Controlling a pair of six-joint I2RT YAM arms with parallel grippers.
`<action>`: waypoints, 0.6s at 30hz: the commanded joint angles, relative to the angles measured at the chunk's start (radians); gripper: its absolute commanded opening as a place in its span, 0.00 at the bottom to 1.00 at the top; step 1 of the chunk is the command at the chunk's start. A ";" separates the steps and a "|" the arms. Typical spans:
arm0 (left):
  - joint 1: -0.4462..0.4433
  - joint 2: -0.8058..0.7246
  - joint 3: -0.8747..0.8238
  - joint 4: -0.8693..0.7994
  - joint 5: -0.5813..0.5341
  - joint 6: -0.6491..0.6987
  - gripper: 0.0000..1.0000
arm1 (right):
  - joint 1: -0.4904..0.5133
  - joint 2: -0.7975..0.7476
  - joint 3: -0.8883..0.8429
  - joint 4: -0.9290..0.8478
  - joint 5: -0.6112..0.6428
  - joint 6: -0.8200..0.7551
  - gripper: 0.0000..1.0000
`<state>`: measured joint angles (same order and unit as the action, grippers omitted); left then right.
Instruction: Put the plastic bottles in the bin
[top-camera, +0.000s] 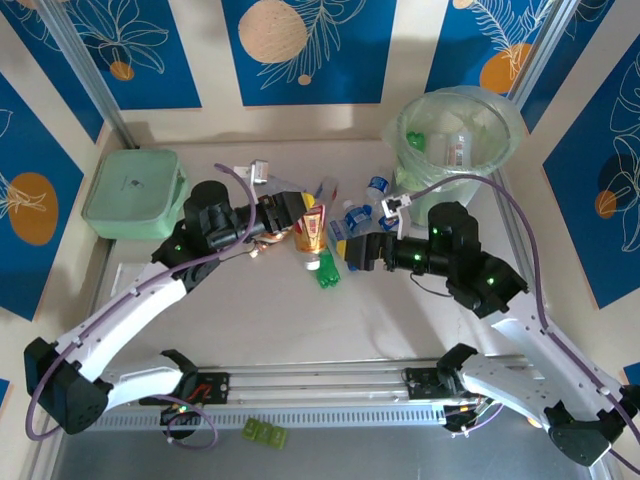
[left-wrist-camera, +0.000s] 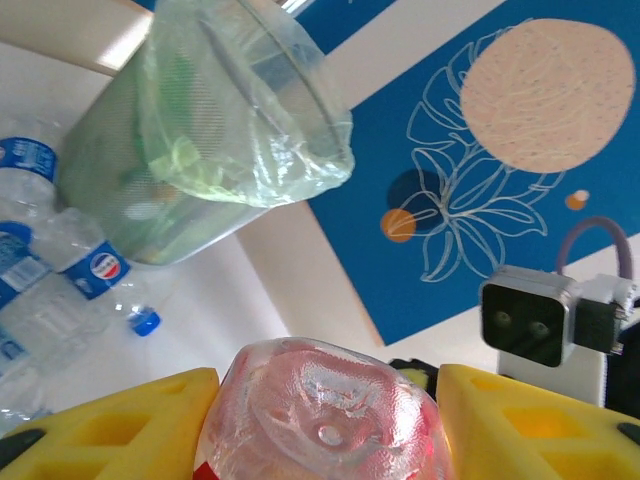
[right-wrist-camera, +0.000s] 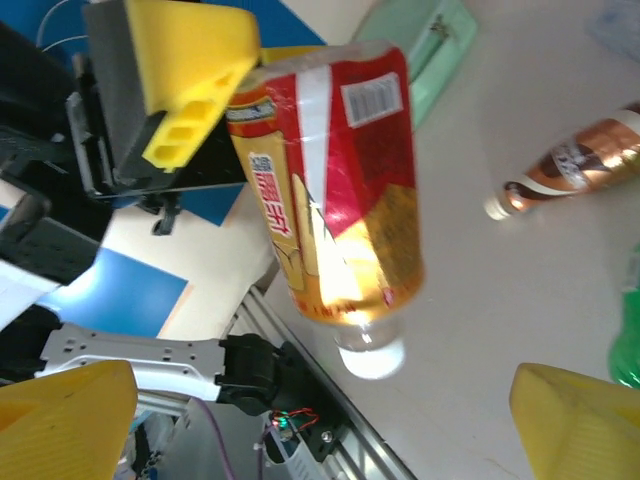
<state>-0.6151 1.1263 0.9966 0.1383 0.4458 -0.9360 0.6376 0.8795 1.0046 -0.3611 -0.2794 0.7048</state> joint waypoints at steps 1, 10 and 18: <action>0.011 -0.006 -0.022 0.165 0.079 -0.112 0.55 | 0.007 0.041 0.000 0.092 -0.075 -0.038 0.97; 0.010 0.030 -0.065 0.365 0.142 -0.277 0.54 | -0.009 0.146 0.018 0.199 -0.129 -0.012 0.88; 0.010 0.096 -0.110 0.516 0.181 -0.397 0.52 | -0.012 0.161 -0.023 0.342 -0.193 0.059 0.63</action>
<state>-0.6102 1.1973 0.9077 0.5285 0.5854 -1.2602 0.6216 1.0348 0.9943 -0.1192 -0.4164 0.7345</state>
